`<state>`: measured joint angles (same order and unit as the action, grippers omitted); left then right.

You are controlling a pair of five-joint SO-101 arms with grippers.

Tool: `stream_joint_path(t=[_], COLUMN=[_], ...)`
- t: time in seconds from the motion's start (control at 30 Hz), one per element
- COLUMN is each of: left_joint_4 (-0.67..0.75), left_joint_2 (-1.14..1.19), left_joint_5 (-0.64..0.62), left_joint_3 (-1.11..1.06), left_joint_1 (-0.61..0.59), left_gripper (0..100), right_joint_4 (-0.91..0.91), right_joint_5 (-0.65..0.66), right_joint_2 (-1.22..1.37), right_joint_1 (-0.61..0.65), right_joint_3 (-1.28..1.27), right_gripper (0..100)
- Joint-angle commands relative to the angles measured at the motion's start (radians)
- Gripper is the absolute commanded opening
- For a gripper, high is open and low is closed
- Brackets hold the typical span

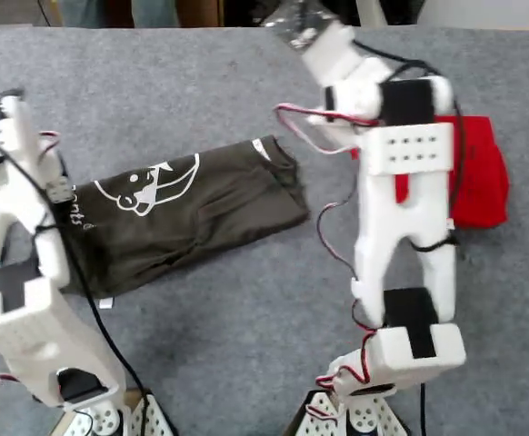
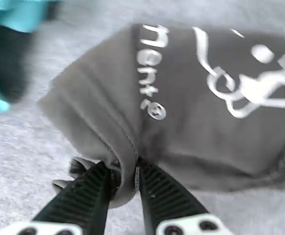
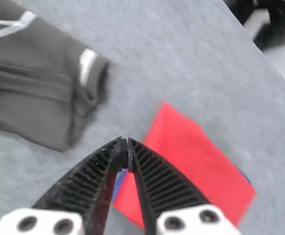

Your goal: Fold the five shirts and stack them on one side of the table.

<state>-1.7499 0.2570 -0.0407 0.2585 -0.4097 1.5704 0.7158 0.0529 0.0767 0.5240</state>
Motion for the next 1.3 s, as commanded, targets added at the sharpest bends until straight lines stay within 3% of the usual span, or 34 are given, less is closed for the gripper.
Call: stream_joint_path(t=[0.0, 0.2, 0.3, 0.57, 0.93, 1.27], left_joint_4=[-0.011, -0.005, 0.002, 0.126, 0.396, 0.404], left_joint_2=[-0.141, -0.229, -0.23, -0.229, -0.054, 0.265], left_joint_5=[0.006, -0.005, -0.081, -0.141, -0.313, -0.41], left_joint_3=[-0.053, -0.062, -0.038, 0.019, 0.053, 0.492], left_joint_1=[0.107, 0.329, 0.427, 0.618, 0.717, 0.719], left_gripper=[3, 3, 3, 3, 3, 3], right_joint_4=[-0.014, 0.026, 0.018, -0.091, -0.164, -0.166], right_joint_5=[0.081, 0.255, 0.33, 0.379, 0.379, 0.379], right_joint_2=[-0.108, -0.24, -0.298, -0.414, -0.53, -0.539], right_joint_1=[-0.068, -0.272, -0.368, -0.489, -0.499, -0.497], right_joint_3=[0.077, 0.002, -0.074, -0.229, -0.348, -0.36], right_gripper=[1.5, 1.5, 1.5, 1.5, 1.5, 1.5])
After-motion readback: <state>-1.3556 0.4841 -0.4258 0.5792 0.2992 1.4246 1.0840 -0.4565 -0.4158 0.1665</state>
